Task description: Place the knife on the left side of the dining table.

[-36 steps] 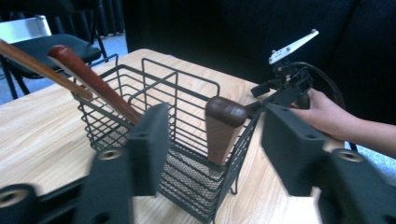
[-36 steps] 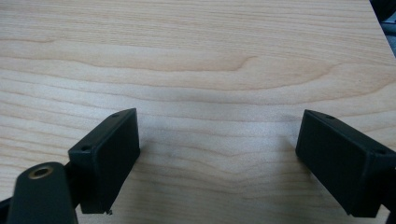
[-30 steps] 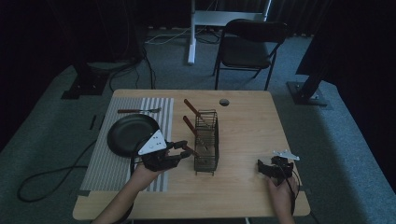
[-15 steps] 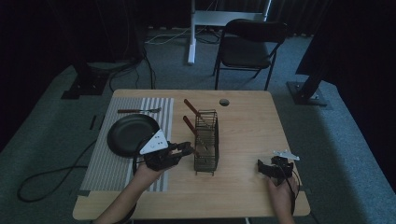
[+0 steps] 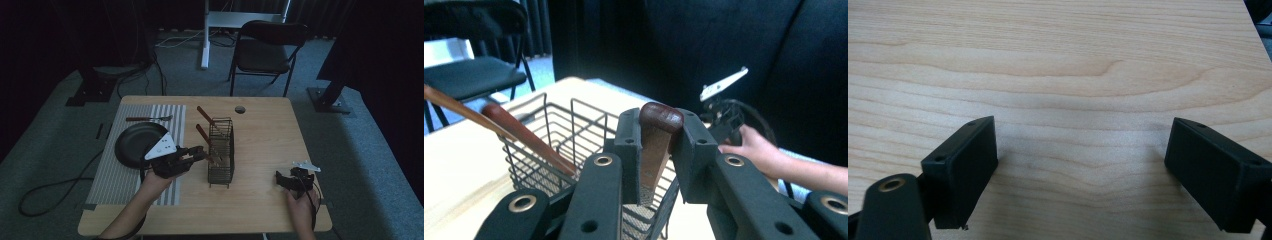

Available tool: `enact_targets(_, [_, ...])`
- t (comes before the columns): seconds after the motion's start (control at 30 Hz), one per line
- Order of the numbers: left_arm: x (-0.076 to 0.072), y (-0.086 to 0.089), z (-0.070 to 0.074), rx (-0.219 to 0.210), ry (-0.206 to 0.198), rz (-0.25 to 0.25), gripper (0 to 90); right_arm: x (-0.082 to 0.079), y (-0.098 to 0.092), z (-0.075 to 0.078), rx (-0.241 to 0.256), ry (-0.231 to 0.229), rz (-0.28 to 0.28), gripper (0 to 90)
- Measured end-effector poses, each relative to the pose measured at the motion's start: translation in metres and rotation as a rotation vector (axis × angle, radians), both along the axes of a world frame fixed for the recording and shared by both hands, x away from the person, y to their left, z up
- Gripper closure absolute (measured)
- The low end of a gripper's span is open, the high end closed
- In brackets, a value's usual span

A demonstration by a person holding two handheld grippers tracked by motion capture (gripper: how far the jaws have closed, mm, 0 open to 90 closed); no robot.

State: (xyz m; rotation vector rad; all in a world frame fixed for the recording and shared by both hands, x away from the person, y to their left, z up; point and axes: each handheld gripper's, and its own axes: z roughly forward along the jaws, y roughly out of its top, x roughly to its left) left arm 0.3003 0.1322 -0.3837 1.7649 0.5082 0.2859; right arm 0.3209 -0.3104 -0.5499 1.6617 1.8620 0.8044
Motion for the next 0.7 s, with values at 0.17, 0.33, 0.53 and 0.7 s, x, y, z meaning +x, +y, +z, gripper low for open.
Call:
enact_targets(0.17, [-0.004, 0.007, 0.014, -0.027, -0.021, -0.004, 75.3, 0.0, 0.0, 0.0, 0.001, -0.001, -0.001, 12.6])
enact_targets(0.33, [-0.009, 0.014, 0.026, -0.047, -0.041, -0.011, 75.3, 0.0, 0.0, 0.0, 0.0, -0.001, -0.001, 12.6])
enact_targets(0.53, [-0.016, 0.027, 0.046, -0.078, -0.075, -0.007, 75.4, 0.0, 0.0, 0.0, 0.0, 0.0, 0.0, 12.6])
enact_targets(0.7, [-0.021, 0.039, 0.054, -0.081, -0.089, 0.002, 75.3, 0.0, 0.0, 0.0, 0.0, -0.001, 0.0, 12.6])
